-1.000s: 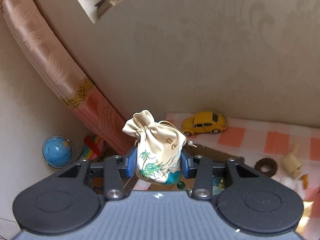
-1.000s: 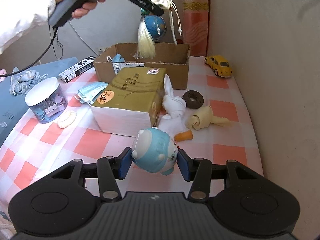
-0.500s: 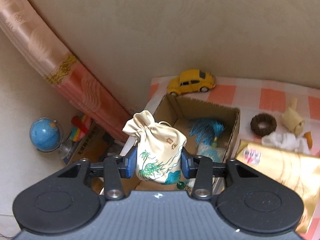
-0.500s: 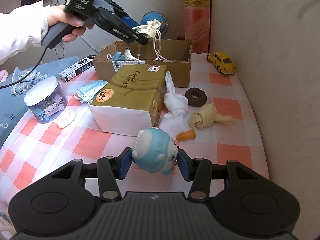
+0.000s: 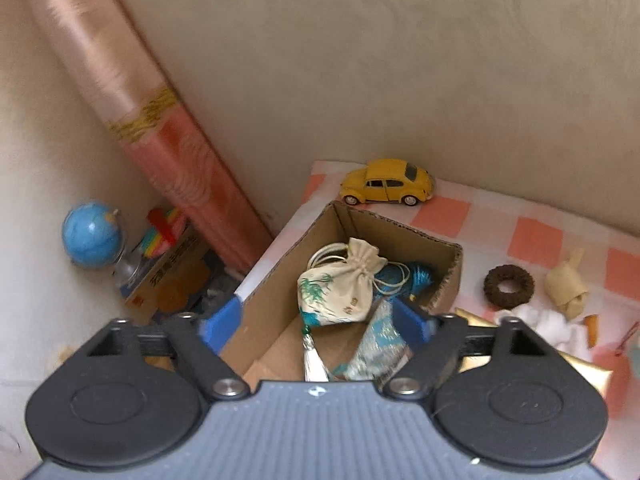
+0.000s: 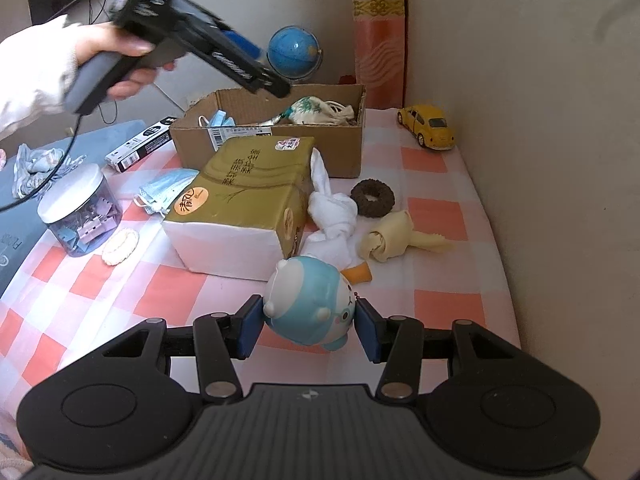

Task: Organize soft objects
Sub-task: 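Carry the light blue toy toward the cardboard box with the right gripper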

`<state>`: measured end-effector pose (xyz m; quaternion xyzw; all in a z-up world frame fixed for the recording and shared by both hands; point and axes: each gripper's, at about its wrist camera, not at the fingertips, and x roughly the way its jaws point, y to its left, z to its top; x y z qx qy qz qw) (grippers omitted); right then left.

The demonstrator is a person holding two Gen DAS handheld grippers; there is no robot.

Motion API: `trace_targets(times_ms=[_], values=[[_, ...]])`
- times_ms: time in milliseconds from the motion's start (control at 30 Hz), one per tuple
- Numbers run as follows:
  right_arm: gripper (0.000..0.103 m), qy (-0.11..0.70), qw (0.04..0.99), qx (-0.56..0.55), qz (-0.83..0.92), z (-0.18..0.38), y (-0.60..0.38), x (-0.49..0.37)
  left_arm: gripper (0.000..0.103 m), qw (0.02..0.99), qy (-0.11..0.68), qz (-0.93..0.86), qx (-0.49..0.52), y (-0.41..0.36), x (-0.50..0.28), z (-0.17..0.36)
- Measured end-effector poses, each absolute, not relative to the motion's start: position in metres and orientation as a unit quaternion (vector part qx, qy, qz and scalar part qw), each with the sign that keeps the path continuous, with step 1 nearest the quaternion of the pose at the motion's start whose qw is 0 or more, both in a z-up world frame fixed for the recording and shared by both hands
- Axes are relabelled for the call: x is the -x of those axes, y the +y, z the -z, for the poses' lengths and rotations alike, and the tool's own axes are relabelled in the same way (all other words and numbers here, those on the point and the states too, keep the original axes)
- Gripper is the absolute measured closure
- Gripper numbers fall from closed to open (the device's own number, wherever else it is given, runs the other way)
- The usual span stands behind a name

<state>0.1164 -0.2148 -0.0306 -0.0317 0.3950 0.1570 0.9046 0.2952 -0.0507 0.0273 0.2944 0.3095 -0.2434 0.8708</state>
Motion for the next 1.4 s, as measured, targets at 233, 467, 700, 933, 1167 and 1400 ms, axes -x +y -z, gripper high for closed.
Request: trace_targets(times_ms=[233, 467, 700, 933, 1167, 1400], values=[[0.049, 0.382, 0.910, 0.034, -0.160, 0.019, -0.212, -0.107, 0.008, 0.884, 0.319, 0.213, -0.267, -0.037, -0.242, -0.046], [0.049, 0.368, 0.914, 0.031, -0.165, 0.007, -0.212, -0.094, 0.005, 0.891, 0.339, 0.195, -0.232, -0.029, -0.184, -0.047], [0.049, 0.360, 0.917, 0.030, -0.170, 0.002, -0.212, -0.085, 0.005, 0.908, 0.330, 0.174, -0.191, -0.019, -0.134, -0.045], [0.048, 0.355, 0.919, 0.035, -0.166, -0.001, -0.211, -0.086, 0.002, 0.932, 0.294, 0.131, -0.168, -0.021, -0.098, -0.039], [0.048, 0.354, 0.920, 0.037, -0.161, -0.004, -0.210, -0.104, 0.000, 0.924, 0.320, 0.162, -0.130, -0.029, -0.088, -0.017], [0.048, 0.344, 0.924, 0.053, -0.158, -0.016, -0.200, -0.139, 0.000, 0.929, 0.323, 0.138, -0.118, -0.020, -0.084, -0.006]])
